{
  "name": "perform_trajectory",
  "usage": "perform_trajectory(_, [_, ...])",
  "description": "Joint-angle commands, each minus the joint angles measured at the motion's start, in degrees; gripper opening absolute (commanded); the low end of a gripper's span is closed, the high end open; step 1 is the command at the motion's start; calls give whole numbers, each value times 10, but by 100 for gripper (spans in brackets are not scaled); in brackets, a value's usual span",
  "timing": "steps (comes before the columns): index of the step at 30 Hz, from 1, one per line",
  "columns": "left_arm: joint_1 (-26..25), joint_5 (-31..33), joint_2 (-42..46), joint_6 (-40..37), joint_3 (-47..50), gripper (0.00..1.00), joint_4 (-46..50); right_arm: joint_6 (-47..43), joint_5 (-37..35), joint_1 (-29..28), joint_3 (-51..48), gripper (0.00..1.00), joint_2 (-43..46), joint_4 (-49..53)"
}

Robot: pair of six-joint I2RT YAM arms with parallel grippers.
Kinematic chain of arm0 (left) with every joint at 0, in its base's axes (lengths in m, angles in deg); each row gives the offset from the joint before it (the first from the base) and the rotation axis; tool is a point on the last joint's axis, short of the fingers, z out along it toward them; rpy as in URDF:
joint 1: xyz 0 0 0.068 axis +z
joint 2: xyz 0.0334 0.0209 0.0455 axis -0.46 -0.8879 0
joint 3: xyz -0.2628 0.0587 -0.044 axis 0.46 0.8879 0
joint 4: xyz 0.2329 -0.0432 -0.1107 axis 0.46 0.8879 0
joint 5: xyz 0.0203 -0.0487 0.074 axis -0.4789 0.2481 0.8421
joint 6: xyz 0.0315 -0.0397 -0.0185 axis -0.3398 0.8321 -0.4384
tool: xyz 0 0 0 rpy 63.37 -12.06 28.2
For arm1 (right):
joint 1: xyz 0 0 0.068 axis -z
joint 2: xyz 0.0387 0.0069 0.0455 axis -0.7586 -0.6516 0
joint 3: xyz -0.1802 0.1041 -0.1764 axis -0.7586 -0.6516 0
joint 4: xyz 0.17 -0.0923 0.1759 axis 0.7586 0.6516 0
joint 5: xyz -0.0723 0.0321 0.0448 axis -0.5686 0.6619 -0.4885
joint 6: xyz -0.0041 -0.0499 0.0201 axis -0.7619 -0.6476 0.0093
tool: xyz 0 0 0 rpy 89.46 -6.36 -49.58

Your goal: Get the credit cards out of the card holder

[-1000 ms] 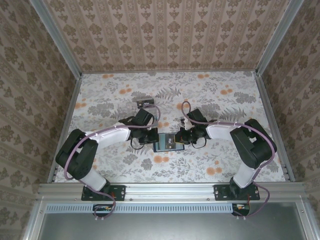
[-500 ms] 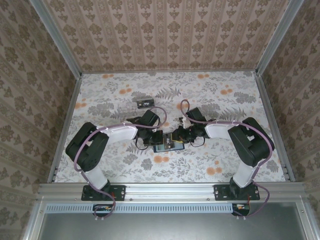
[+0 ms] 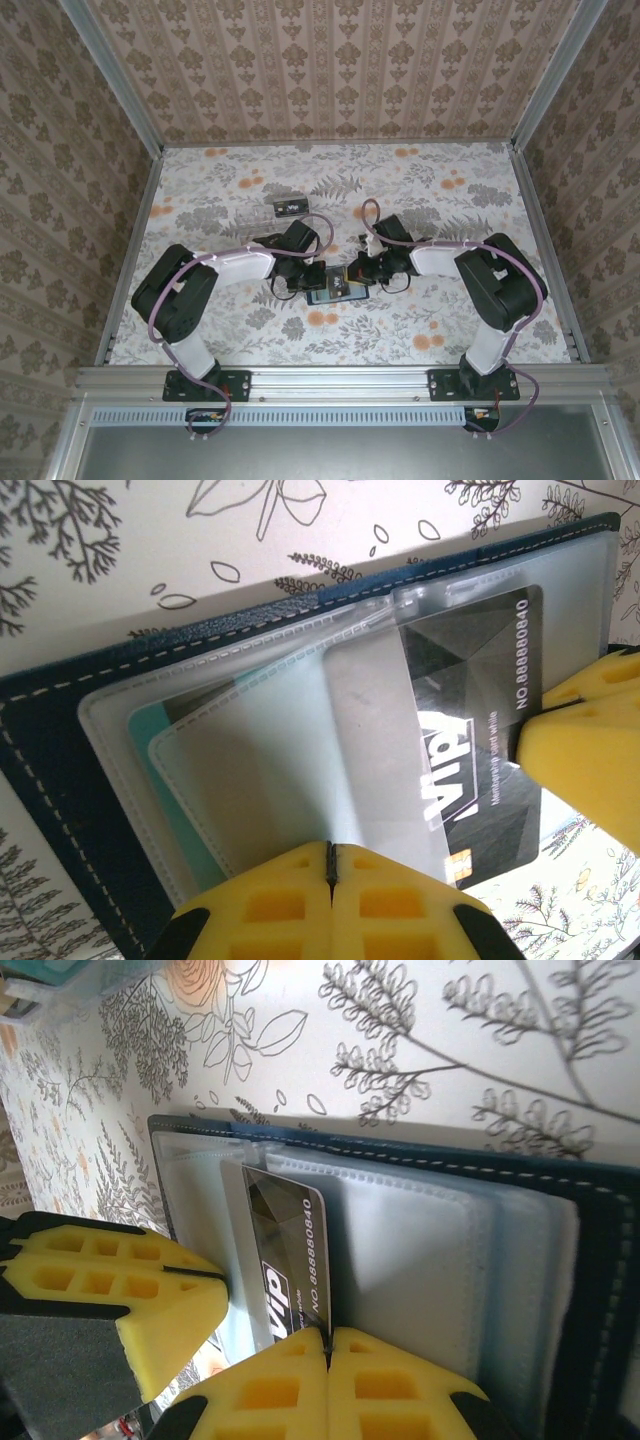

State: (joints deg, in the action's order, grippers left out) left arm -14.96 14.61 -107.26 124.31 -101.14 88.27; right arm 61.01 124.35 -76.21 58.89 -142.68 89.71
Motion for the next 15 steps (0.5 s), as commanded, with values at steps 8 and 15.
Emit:
perform_trajectory(8, [-1, 12, 17, -9, 19, 0, 23, -56, -7, 49, -21, 0, 70, 82])
perform_trajectory(15, [5, 9, 50, 2, 18, 2, 14, -61, 11, 57, -21, 0, 118, 96])
